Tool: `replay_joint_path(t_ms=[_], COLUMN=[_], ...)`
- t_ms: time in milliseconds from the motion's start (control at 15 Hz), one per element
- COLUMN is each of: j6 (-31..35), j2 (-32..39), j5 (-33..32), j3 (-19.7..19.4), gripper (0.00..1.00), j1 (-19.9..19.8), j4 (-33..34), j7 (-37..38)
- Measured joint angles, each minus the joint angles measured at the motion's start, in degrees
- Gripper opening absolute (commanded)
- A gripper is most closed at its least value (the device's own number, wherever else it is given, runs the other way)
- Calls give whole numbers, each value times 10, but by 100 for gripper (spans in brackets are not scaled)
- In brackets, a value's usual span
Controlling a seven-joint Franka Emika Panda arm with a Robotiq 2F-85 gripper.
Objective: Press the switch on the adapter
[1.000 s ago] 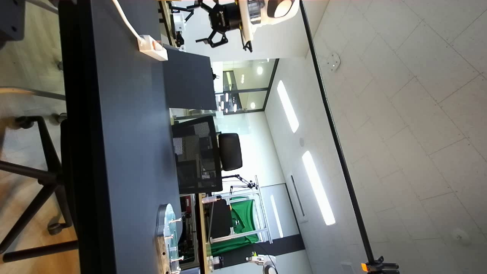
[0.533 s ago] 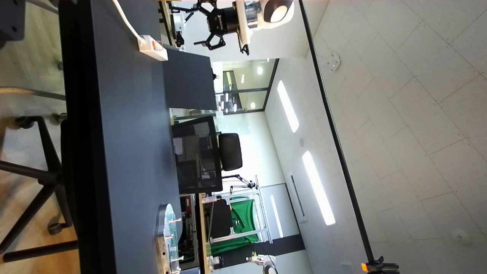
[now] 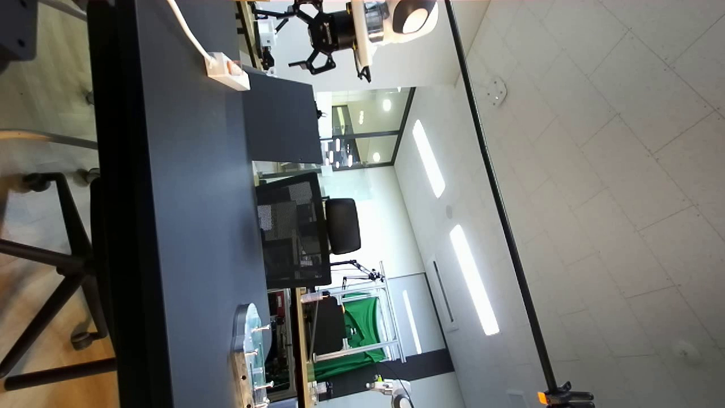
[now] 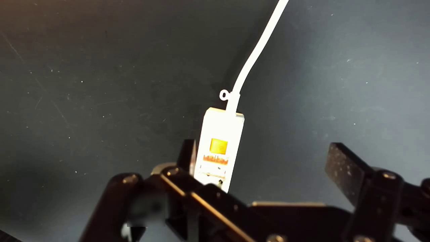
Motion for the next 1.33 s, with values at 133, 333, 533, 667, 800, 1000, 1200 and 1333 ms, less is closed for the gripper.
replay_joint_path(t_ms=[133,333,533,667,800,1000,1200,1333], j6=[0,6,19,24,25,25,19,3], j2=[0,4,24,44,65,95,122,133], j5=[0,-3,-10,-14,-14,-11,-9,-9], j3=[0,0,1,2,5,13,20,19], gripper=[100,100,100,100,75,60,38,25], j1=[0,0,0,1,1,1,0,0], j4=[0,2,23,46,72,104,127,138], j7=[0,0,-1,-2,-5,-16,-20,-13])
